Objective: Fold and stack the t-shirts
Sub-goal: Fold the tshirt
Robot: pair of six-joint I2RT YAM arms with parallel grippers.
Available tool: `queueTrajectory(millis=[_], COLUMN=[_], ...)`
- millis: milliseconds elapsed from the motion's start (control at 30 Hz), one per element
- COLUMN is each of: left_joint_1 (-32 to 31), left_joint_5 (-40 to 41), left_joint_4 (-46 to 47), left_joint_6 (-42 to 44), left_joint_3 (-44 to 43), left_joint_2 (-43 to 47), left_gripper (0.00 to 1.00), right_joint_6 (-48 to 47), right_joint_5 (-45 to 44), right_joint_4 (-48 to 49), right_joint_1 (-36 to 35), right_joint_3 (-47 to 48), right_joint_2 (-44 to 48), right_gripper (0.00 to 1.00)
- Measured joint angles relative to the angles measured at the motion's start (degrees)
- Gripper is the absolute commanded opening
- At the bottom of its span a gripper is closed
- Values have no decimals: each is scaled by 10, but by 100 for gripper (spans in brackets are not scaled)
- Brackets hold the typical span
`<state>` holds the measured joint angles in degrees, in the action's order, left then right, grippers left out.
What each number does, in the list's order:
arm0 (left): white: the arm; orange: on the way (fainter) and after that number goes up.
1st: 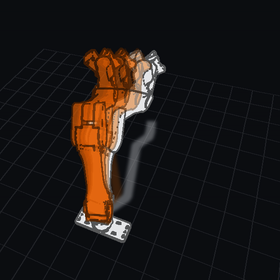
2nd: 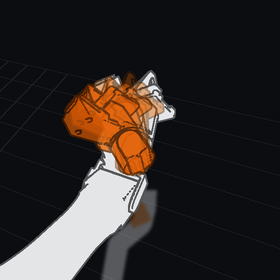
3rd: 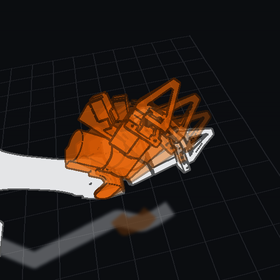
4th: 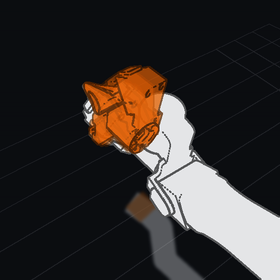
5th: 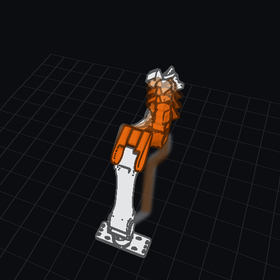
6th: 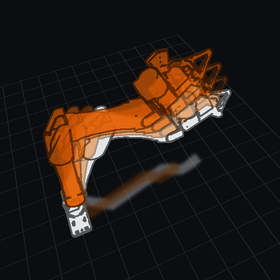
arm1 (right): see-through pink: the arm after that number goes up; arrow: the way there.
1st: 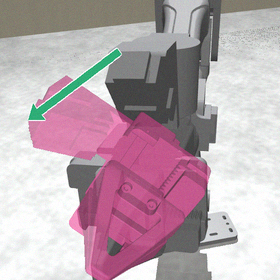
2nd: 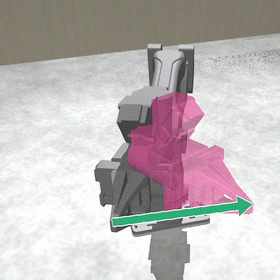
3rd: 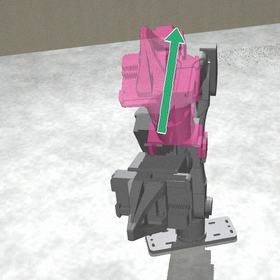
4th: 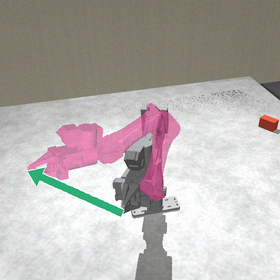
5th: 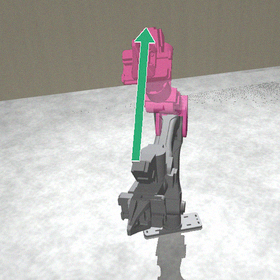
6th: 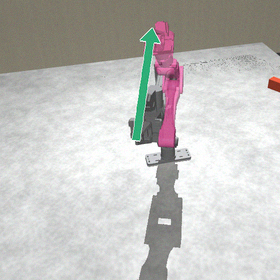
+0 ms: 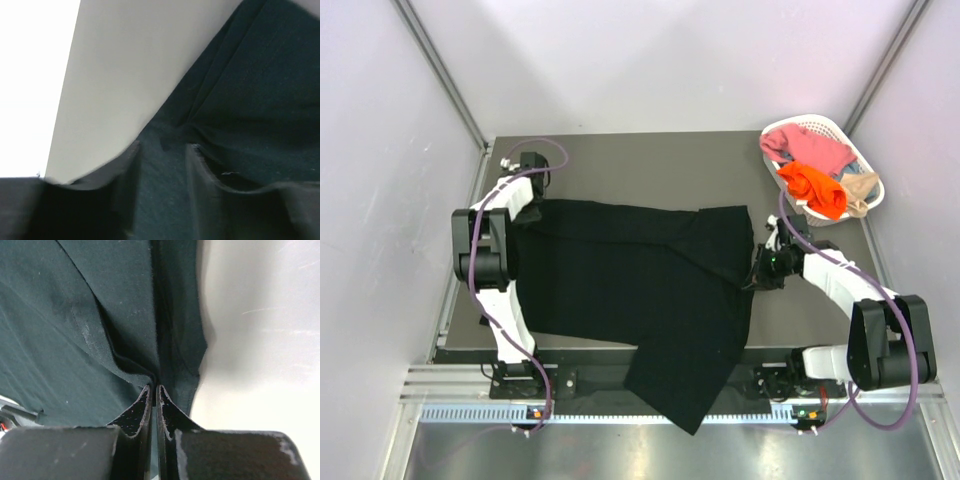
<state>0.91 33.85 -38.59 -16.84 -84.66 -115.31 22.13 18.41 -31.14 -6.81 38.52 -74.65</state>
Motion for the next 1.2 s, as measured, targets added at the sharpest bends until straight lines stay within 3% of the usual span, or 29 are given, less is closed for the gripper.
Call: queueTrajectory(millis=[133,300,400,533,567,900,1200], left_joint_1=[0,0,0,0,1,17,25], left_joint_5=[-1,-24,-52,-91,-97,-131,-135], left_joint_4=[-6,5,31,43,47,52,51], left_joint_6=[-7,-6,3,25,31,57,57], left_joint_3=[-35,-113,-128,-127,-127,-137,-150], left_joint_2=[4,11,13,9,6,-72,-113], left_gripper=[58,57,57,57,57,55,55], right_joint_6=[2,11,16,14,12,-21,-64], right_joint_5=[4,12,18,13,8,-46,-88], right_joint_4=[-5,-12,-16,-35,-43,-47,-42], right_joint_1=[-16,-30,-38,-40,-40,0,6], right_joint_3=[-3,-10,-13,-4,6,261,359], right_joint_2=[0,-2,-10,-25,-31,-184,-298], right_gripper=[0,2,13,52,56,79,82])
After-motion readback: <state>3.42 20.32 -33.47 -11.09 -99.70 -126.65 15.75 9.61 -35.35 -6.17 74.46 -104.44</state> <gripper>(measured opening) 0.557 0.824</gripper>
